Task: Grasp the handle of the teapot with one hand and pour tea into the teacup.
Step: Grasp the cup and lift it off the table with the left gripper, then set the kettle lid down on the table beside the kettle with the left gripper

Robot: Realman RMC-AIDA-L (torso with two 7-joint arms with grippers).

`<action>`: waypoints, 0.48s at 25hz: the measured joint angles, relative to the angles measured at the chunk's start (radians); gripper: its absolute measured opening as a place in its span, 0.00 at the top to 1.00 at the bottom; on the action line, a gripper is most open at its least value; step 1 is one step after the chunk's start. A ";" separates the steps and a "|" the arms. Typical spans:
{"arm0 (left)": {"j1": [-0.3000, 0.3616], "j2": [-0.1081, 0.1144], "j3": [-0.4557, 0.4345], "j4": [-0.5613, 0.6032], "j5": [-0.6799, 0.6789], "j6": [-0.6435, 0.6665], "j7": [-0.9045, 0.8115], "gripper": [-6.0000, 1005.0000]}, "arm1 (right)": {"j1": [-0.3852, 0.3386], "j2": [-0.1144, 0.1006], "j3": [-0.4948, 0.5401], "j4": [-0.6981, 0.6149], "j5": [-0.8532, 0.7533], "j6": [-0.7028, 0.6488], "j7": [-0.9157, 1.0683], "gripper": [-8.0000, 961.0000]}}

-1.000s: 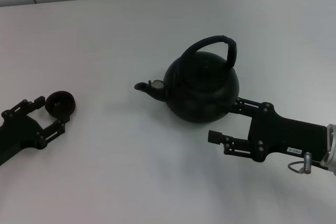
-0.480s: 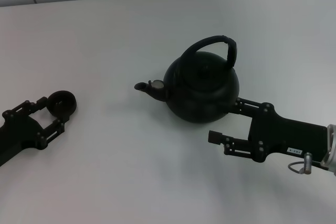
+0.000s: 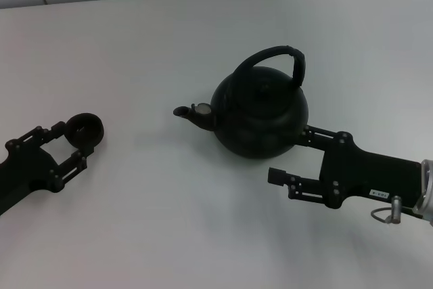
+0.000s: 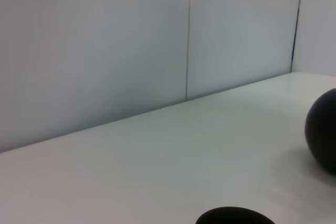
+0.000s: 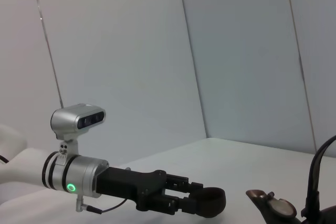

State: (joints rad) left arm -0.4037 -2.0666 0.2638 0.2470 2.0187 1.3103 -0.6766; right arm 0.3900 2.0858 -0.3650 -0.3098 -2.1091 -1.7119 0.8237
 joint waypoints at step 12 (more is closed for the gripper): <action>-0.040 -0.003 0.061 -0.045 0.007 0.069 -0.005 0.39 | 0.006 -0.001 0.000 0.000 0.001 0.000 0.000 0.24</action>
State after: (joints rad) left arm -0.4432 -2.0700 0.3244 0.2025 2.0261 1.3788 -0.6820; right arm 0.3956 2.0847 -0.3650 -0.3098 -2.1078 -1.7119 0.8237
